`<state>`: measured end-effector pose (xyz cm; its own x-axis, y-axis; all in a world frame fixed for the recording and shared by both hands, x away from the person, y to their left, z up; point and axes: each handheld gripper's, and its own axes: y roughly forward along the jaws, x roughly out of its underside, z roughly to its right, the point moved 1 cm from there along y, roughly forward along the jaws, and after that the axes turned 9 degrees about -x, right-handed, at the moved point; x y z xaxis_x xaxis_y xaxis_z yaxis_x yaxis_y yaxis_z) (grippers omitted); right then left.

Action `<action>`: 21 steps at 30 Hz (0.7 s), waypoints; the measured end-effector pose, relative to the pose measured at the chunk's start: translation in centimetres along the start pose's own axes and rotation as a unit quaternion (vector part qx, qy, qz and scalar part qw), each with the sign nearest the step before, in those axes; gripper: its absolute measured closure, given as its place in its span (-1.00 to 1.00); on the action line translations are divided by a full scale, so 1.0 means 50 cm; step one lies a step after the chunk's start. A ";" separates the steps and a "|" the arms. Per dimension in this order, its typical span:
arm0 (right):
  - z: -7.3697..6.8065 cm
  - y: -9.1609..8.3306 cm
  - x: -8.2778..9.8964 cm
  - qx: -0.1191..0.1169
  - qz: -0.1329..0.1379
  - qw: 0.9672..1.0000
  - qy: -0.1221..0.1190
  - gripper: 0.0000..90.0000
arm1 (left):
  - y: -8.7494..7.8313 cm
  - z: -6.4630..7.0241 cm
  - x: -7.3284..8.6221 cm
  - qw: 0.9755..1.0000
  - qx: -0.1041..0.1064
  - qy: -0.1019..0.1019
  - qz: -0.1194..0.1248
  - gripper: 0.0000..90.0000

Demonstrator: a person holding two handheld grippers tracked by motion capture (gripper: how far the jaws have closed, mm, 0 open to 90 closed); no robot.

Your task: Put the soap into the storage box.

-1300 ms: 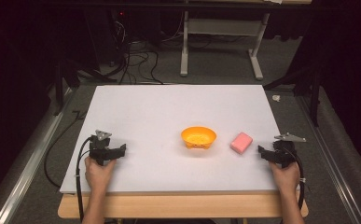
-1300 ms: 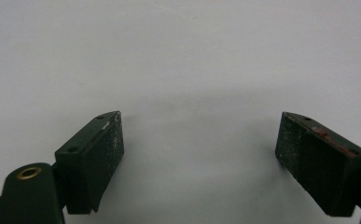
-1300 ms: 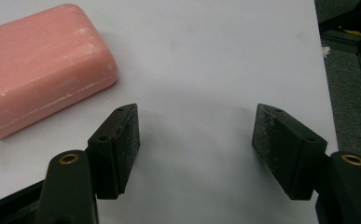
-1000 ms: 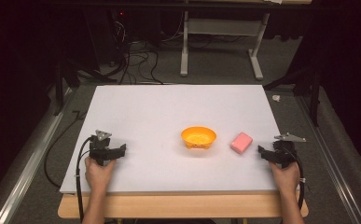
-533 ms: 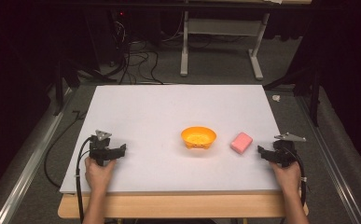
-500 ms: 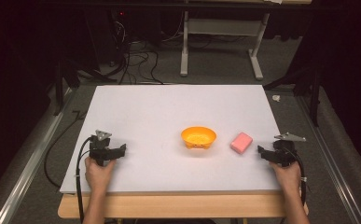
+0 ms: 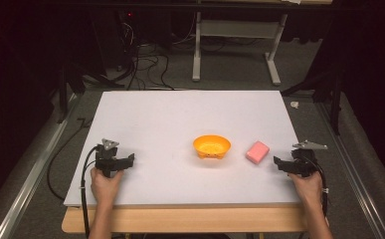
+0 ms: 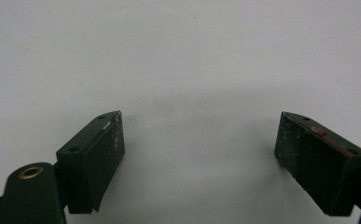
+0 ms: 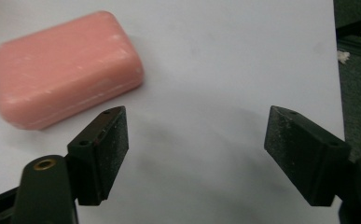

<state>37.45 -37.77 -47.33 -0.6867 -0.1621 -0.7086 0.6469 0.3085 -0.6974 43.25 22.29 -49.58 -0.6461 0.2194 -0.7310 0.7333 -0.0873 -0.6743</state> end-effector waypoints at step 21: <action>-0.073 -0.013 -0.053 -0.069 0.039 0.995 -0.064 -0.72 | 0.000 0.000 0.000 1.000 0.001 -0.002 0.000 -0.64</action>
<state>37.62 -34.14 -44.60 -0.5821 -0.2479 -0.7744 0.6388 0.4499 -0.6241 43.27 22.31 -49.59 -0.6476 0.2157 -0.7308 0.7325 -0.0883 -0.6750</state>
